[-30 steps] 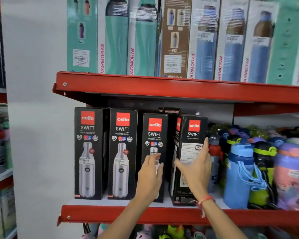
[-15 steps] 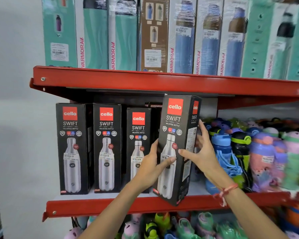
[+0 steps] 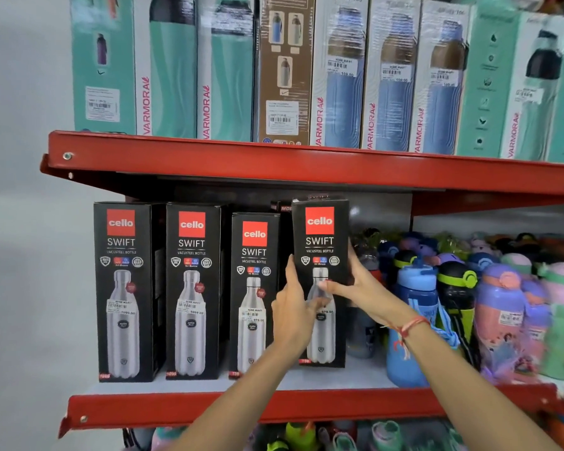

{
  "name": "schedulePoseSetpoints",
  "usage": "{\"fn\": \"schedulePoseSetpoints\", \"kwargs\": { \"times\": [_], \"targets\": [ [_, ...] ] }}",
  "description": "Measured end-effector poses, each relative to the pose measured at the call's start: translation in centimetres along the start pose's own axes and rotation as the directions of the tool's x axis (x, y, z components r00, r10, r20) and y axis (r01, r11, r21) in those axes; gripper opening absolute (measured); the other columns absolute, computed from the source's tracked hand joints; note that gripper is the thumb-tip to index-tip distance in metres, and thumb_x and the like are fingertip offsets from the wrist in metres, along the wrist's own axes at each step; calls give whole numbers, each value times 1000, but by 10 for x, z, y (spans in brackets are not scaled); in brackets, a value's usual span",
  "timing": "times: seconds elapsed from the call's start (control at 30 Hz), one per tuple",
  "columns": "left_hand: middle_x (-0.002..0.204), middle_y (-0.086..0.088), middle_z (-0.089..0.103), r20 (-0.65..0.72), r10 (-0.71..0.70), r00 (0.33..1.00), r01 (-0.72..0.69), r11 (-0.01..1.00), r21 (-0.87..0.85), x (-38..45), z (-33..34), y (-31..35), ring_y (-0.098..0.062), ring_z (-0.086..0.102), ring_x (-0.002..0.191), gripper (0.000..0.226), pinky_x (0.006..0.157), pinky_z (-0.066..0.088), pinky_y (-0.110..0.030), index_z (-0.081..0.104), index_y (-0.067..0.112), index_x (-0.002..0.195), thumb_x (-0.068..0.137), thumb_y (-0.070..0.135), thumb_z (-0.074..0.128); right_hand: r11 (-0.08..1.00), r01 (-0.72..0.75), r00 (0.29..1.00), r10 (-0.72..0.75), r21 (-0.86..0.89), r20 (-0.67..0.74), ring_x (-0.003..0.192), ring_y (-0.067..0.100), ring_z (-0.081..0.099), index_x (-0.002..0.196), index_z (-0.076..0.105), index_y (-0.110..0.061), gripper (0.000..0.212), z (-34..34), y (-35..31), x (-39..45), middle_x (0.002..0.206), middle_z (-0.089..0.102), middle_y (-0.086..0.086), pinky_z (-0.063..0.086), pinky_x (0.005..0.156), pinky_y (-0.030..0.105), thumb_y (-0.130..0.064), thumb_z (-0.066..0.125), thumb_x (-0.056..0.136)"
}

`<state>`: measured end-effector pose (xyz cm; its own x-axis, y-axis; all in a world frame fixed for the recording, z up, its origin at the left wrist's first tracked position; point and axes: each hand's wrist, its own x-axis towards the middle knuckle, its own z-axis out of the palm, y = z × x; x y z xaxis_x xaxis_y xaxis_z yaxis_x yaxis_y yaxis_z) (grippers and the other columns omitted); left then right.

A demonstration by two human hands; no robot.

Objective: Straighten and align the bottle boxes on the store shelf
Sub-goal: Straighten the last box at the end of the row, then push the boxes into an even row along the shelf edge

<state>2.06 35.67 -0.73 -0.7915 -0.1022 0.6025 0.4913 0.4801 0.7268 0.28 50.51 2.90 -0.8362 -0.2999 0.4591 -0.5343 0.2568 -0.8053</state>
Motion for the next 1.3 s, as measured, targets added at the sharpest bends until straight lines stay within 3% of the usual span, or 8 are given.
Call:
{"fn": "schedulePoseSetpoints", "kwargs": {
  "times": [0.47,0.6,0.73,0.83,1.0,1.1,1.2,1.3],
  "targets": [
    [122,-12,63,59,-31,998,19,980,198,6,26,-41,-33,63,102,87,90,50,-47,-7,37,147,91,12,55,995,-68,991,75,69,-111,118,-17,43,150,7,-41,90,18,56,9,143,41,-16,35,107,29,-15,66,87],
    [128,-16,58,105,-42,994,17,974,228,4,17,-41,-32,59,110,74,91,45,-41,3,26,150,94,8,48,998,-57,969,49,-26,-241,127,7,47,150,18,-30,88,25,50,6,140,46,-10,39,109,35,-9,71,83],
    [118,-8,67,77,91,993,-100,988,119,-8,-18,-49,-24,64,104,48,87,50,-34,33,16,142,96,14,47,937,-64,769,-173,-343,-615,124,21,45,139,34,-24,75,57,34,-5,135,40,4,40,106,41,-8,74,77],
    [96,3,73,-6,161,987,-161,987,-12,-17,-60,-65,-8,70,81,30,76,57,-30,54,18,125,96,16,47,877,22,644,-379,-479,-665,117,22,46,129,47,-17,53,96,13,-10,126,42,8,42,101,35,-4,65,81],
    [91,8,72,-255,173,951,-178,984,1,-29,-142,-116,1,66,83,19,75,54,-17,64,16,108,95,15,50,926,240,830,-351,-290,-433,99,8,59,110,60,-18,24,178,-15,-4,106,58,-2,52,86,25,-4,56,91],
    [99,5,64,-398,190,897,-150,980,128,-35,-188,-146,-2,56,88,19,81,46,-12,65,11,107,93,10,51,972,178,934,-215,-151,-284,94,-4,61,109,62,-16,17,234,-22,2,105,66,-2,49,78,12,-12,56,94],
    [111,-6,54,-455,107,884,-48,989,140,-34,-220,-174,-17,49,103,24,91,47,-36,58,10,114,95,20,48,985,58,981,-87,-165,-173,99,-1,63,124,57,-19,28,288,-18,11,115,68,-2,50,88,21,-22,51,97],
    [135,-13,42,-404,-107,908,122,992,10,-35,-238,-194,-28,32,128,50,104,24,-31,41,15,136,94,43,36,984,-113,993,106,-139,-52,119,12,55,147,29,-27,51,335,-13,15,145,48,1,43,103,29,-35,44,98]
  ]
}}
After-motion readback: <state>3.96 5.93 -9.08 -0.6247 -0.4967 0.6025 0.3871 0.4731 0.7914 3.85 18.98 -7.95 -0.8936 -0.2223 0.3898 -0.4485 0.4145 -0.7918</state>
